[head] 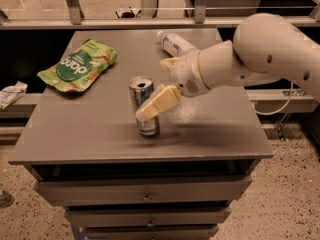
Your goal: Knock redbull can over
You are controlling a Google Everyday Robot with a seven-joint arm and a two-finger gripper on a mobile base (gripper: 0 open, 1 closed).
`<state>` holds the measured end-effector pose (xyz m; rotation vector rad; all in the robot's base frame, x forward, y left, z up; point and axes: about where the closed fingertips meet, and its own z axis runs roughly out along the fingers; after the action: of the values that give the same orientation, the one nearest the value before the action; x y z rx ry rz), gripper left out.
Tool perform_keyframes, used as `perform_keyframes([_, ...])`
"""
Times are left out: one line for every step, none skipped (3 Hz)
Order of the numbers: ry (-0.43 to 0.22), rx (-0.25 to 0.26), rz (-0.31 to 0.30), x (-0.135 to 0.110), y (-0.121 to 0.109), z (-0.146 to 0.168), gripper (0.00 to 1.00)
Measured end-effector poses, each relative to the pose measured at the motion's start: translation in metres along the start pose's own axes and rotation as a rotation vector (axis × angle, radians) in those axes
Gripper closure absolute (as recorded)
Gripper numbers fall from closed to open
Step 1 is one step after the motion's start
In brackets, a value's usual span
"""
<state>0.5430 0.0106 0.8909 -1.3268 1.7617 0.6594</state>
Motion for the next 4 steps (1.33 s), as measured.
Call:
perform_keyframes([-0.007,-0.002,0.030,-0.015,-0.013,0.014,0.00])
perform_keyframes([0.009,-0.019,0.080,-0.018,-0.038,0.039,0.00])
perform_keyframes([0.011,-0.029,0.093,-0.016,-0.044,0.042,0.00])
perform_keyframes([-0.009,-0.007,0.067,-0.007,-0.053,0.002,0.00])
